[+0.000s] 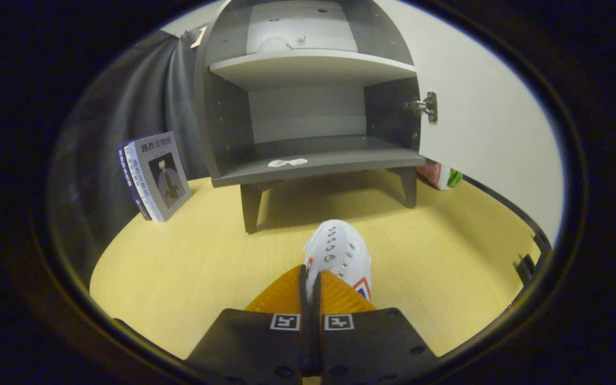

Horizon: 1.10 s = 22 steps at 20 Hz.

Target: Open the shoe cabinet door, grab the shoes and put them into the shoe cabinet, then close the shoe cabinet door.

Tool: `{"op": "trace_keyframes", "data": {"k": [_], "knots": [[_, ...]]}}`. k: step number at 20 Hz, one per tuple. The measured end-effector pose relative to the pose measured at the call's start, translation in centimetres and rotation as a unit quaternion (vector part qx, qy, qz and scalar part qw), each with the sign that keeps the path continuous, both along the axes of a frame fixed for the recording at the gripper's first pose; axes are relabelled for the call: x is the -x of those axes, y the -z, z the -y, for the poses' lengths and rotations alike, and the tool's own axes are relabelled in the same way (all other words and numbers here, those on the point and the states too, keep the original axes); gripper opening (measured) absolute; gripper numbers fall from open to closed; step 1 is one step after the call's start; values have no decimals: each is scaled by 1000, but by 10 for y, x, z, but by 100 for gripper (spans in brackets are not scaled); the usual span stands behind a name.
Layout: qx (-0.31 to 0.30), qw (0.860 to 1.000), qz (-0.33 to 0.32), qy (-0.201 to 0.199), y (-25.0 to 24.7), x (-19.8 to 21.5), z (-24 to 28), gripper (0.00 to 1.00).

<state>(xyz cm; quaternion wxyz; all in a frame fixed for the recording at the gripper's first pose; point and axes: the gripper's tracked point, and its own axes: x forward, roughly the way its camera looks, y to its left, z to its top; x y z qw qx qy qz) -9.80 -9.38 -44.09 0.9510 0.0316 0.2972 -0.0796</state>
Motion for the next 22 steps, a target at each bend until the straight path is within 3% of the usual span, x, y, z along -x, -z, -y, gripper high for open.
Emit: {"op": "trace_keyframes", "data": {"k": [8,22], "knots": [[-8,1000,25,1,-60,-4,-3,2],[15,994,112,6,-272,-51,8,2]]}}
